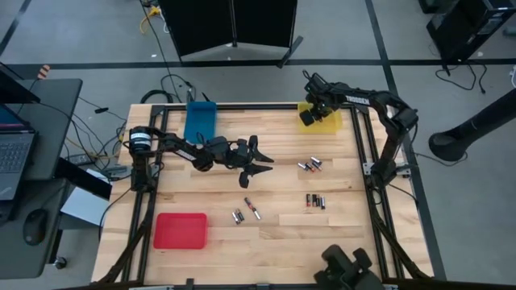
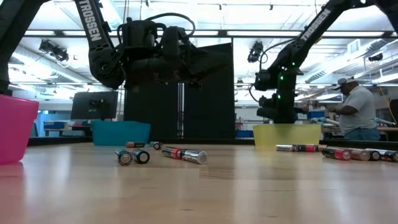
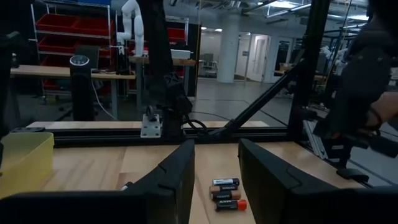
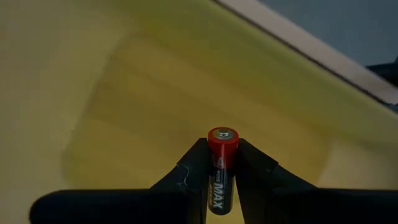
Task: Sort batteries
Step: Put the red battery into the yellow bin, then put the silver battery into the red bin
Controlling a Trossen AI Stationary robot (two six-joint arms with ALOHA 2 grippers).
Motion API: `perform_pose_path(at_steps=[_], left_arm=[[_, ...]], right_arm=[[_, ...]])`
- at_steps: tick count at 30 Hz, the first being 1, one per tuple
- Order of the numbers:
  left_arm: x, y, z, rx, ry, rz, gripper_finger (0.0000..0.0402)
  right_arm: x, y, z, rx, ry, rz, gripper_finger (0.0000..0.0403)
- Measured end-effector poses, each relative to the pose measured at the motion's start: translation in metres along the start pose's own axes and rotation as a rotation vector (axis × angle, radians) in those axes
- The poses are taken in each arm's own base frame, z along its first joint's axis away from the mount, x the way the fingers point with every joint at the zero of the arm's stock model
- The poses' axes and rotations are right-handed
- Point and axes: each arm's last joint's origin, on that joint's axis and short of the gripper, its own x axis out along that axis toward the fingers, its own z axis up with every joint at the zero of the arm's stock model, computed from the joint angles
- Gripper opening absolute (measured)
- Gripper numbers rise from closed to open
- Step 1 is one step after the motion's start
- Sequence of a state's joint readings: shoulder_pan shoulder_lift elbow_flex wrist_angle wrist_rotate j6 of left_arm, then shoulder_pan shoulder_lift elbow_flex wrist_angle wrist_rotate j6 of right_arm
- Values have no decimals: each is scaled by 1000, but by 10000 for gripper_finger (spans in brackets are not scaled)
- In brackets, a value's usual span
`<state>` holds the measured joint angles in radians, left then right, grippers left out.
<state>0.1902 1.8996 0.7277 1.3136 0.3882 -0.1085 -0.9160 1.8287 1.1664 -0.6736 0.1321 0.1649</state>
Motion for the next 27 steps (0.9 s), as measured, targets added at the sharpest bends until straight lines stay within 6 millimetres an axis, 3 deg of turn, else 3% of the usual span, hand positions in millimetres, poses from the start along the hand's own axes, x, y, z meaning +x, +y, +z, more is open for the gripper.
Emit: perform_pose_path(at_steps=[7, 14, 19, 23, 27], left_arm=[[0, 0, 0, -1, 3, 0, 132], [0, 0, 0, -1, 3, 0, 132], [0, 0, 0, -9, 3, -1, 132], [0, 0, 0, -9, 3, -1, 132], [0, 0, 0, -9, 3, -1, 132]], right_arm=[[10, -6, 0, -20, 30, -6, 65], [10, -6, 6, -49, -33, -4, 116], [8, -5, 9, -74, -39, 19, 127], [0, -4, 10, -111, -28, 25, 117], [-21, 1, 10, -167, -76, 36, 70]])
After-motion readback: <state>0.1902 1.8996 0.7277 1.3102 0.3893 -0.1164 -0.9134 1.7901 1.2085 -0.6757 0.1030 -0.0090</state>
